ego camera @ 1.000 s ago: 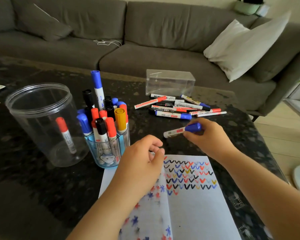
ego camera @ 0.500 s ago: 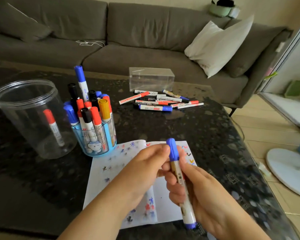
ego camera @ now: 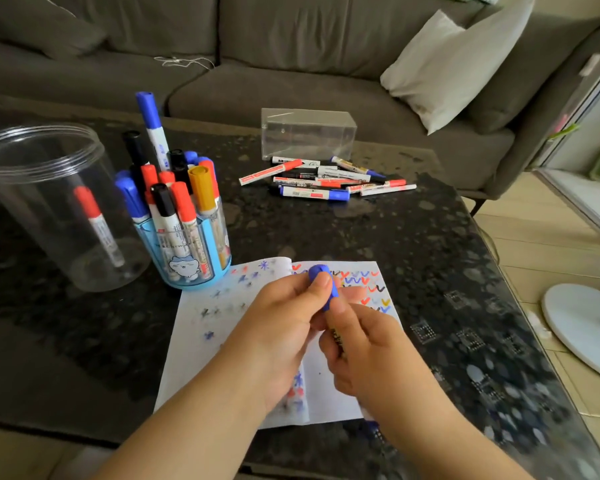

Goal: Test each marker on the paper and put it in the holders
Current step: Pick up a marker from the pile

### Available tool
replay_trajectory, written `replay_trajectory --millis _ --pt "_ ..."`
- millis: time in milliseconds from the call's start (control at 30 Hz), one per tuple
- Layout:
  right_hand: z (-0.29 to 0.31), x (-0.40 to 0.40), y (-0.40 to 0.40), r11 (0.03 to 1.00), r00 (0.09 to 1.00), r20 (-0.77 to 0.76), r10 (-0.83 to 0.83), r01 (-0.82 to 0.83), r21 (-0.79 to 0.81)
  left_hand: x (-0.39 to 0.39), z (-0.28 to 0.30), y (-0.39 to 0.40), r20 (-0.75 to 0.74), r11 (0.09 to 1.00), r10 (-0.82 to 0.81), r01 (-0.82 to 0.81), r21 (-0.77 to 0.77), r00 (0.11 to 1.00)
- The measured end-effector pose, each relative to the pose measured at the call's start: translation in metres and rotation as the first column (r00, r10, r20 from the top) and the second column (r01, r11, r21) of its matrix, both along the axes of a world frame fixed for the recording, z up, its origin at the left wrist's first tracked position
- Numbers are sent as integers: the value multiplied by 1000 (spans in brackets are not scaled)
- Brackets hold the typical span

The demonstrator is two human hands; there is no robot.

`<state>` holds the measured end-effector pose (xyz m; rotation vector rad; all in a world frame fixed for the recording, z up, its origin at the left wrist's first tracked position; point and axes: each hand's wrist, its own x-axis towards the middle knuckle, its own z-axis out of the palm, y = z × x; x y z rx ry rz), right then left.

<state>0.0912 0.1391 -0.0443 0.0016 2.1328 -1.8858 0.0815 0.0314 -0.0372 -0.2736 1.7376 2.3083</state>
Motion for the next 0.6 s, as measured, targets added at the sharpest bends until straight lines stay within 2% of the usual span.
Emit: replay_trajectory --millis 67,133,167,200,233,267,333,400,467,600 --pt "-7 0 2 963 982 -186 20 31 268 0 -6 3 20 994 63 -61 -90 998" --pt "-8 1 5 925 955 -297 22 94 369 1 -10 6 34 984 106 -99 -148 994" --pt "-7 1 5 920 956 -293 29 89 382 1 -11 6 36 981 118 -111 -161 992" --pt "-5 0 5 934 971 -237 33 55 354 1 -11 6 32 981 118 -111 -156 993" --pt "-2 -1 7 970 992 -121 19 11 242 1 -8 5 31 989 97 -92 -114 995" --pt "3 -1 9 998 999 36 28 -30 54 2 -5 4 26 998 51 -50 -33 998" --pt "15 -1 14 941 951 274 143 -44 -336 4 2 1 -5 991 -70 70 116 998" --pt "21 3 15 871 918 313 243 -64 -488 8 6 0 -28 985 -98 101 141 995" --pt "21 8 12 864 919 291 266 -92 -496 12 8 0 -14 991 -54 55 118 998" --pt "16 21 3 953 955 230 189 -121 -279 21 9 6 73 998 56 -58 24 996"
